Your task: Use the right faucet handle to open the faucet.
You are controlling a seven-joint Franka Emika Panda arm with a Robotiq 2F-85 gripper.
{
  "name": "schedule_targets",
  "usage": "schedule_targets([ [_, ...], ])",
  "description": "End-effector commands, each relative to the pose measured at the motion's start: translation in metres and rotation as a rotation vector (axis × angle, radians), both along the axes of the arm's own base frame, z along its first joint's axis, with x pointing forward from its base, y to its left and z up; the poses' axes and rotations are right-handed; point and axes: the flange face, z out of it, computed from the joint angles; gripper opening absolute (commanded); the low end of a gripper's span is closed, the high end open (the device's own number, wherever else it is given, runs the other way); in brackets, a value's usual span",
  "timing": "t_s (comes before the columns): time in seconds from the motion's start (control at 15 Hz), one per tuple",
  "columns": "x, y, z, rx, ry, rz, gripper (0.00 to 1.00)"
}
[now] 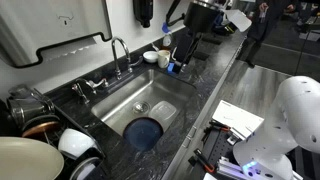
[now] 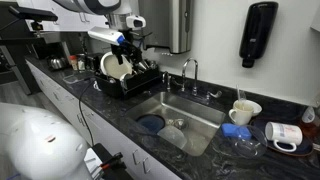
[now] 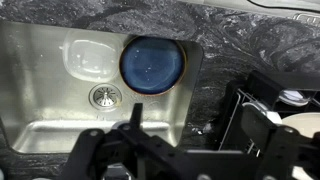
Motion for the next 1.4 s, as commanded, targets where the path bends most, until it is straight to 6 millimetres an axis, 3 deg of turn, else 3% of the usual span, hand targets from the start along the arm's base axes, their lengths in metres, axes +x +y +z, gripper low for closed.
schedule_targets([
  [0.0, 0.0, 0.0, 0.0, 0.0, 0.001, 0.0, 1.0],
  [1.2, 0.0, 0.0, 0.0, 0.0, 0.001, 0.0, 1.0],
  [1.33, 0.009, 0.001, -0.013, -0.011, 0.001, 0.008, 1.0],
])
